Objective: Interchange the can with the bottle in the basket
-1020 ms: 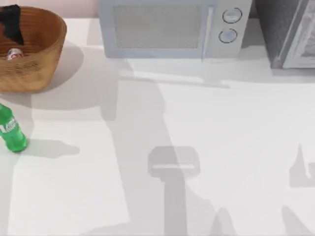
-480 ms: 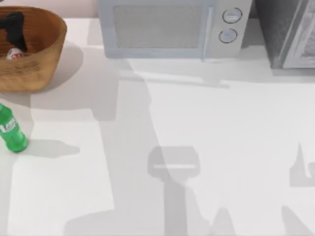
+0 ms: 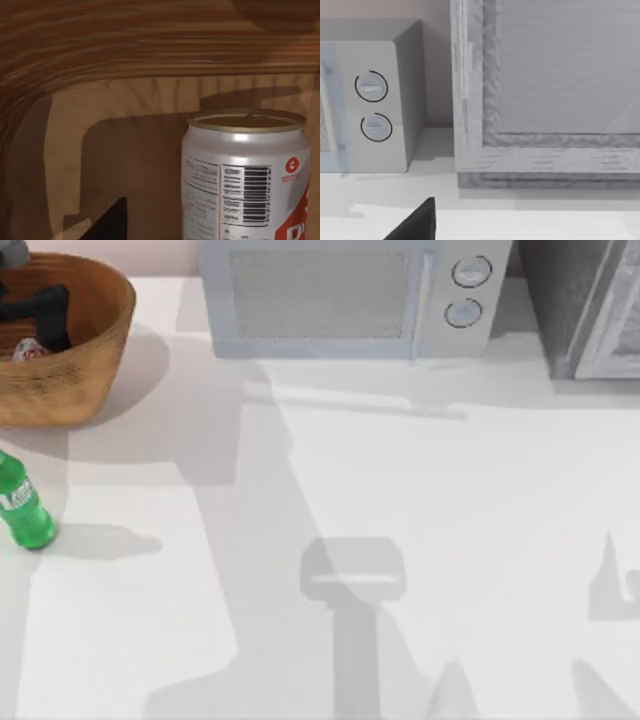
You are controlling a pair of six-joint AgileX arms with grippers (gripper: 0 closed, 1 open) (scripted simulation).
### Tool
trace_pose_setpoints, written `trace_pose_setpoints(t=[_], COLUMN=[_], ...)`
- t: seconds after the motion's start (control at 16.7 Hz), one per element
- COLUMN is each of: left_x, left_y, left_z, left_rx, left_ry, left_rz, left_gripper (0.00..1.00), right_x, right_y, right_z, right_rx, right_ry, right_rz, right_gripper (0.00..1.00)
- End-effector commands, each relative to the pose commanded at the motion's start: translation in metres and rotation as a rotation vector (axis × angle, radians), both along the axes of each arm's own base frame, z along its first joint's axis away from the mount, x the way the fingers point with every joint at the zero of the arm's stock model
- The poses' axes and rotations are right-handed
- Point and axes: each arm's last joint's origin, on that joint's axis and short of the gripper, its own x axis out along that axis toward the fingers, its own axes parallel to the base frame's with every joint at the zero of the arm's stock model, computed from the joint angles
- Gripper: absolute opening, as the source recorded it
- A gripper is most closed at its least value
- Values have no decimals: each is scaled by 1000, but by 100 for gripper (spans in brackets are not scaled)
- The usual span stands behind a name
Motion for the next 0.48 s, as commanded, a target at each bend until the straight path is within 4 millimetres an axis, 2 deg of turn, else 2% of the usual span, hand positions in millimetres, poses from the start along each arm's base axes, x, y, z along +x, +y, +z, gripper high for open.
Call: trace_pose_setpoints(t=[0.18, 0.42, 0.48], left_x=[2, 2, 2], left_y=[-3, -3, -3], left_z=[-13, -13, -13], left_rx=[0, 0, 0], left_ry=[0, 0, 0], left_rz=[0, 0, 0], left_gripper=[100, 100, 92], right_x=[0, 0, 0], right_y=[0, 0, 0], right_z=[0, 0, 0], right_rx=[0, 0, 0], right_ry=[0, 0, 0], right_rz=[0, 0, 0], right_gripper=[100, 100, 100])
